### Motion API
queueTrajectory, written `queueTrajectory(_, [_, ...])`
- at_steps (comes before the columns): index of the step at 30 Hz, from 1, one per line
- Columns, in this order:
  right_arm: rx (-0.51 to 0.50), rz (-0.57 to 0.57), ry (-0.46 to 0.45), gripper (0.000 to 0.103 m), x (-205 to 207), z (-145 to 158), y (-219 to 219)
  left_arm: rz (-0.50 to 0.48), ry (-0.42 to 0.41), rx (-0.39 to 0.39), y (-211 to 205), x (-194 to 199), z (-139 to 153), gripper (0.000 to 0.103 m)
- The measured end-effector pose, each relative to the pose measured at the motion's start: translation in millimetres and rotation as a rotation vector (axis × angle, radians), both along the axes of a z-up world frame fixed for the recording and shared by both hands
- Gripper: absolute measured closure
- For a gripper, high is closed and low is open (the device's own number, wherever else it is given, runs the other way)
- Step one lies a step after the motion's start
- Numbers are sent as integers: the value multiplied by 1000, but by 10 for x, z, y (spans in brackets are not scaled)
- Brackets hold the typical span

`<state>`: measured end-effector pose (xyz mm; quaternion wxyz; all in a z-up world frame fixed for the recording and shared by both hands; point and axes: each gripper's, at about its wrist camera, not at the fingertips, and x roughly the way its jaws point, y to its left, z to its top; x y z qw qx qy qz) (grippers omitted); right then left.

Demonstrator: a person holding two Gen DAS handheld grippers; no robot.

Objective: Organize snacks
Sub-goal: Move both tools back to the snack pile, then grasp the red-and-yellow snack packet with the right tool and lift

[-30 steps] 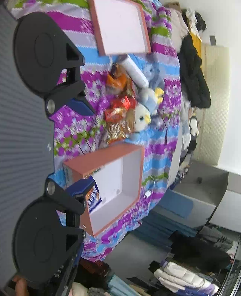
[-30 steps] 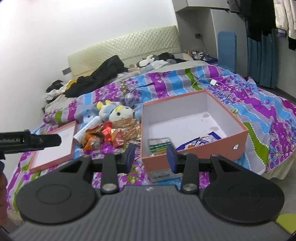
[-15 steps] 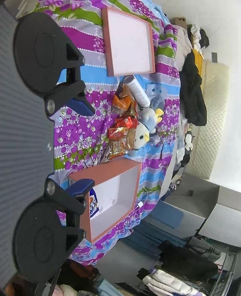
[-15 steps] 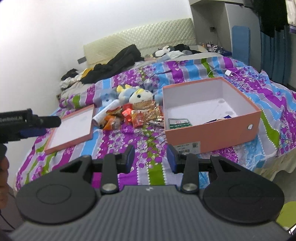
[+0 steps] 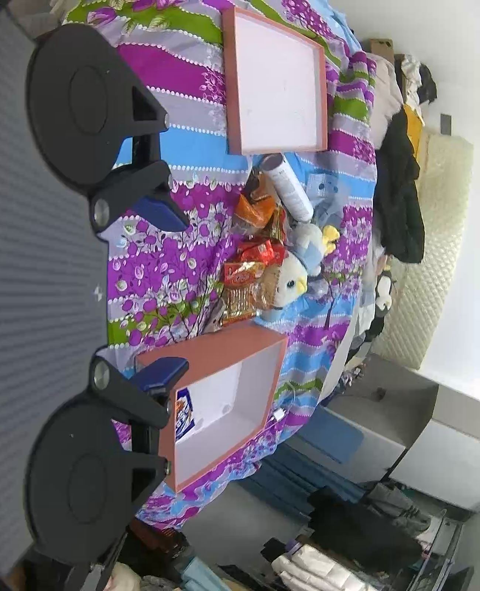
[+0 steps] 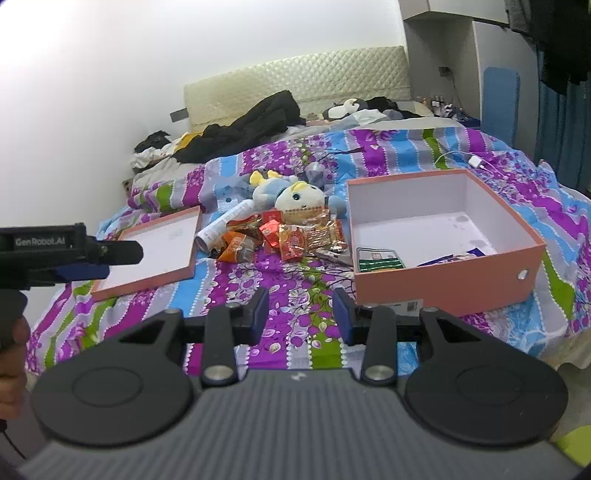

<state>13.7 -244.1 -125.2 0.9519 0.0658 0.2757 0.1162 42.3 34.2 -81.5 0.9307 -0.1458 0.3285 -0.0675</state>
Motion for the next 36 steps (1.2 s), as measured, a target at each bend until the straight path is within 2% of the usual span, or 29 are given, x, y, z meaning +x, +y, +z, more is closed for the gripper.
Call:
queueTrajectory(5, [-17, 11, 1, 62, 225, -103, 126, 23, 28, -30, 164, 217, -186, 24])
queueTrajectory(10, [-79, 34, -2, 62, 524, -242, 348, 38, 45, -56, 369, 608, -437, 24])
queueTrajectory(14, [-135, 68, 3, 62, 830, -365, 558, 43, 67, -81, 531, 1048, -717, 24])
queueTrajectory(22, [-210, 102, 28, 62, 1689, -818, 938, 52, 120, -130, 851, 2073, -1340, 24])
queueTrajectory(28, [-259, 128, 55, 62, 2349, -1168, 1177, 6, 152, -143, 965, 2850, -1763, 24])
queueTrajectory(30, [-261, 134, 78, 58, 2551, -1273, 1246, -15, 166, -144, 973, 3025, -1851, 24])
queueTrajectory(32, [-264, 145, 96, 47, 2716, -1361, 1317, -25, 181, -144, 989, 3173, -1930, 24])
queueTrajectory(36, [-283, 156, 101, 46, 2958, -1439, 1444, -38, 211, -166, 1057, 3398, -2052, 24])
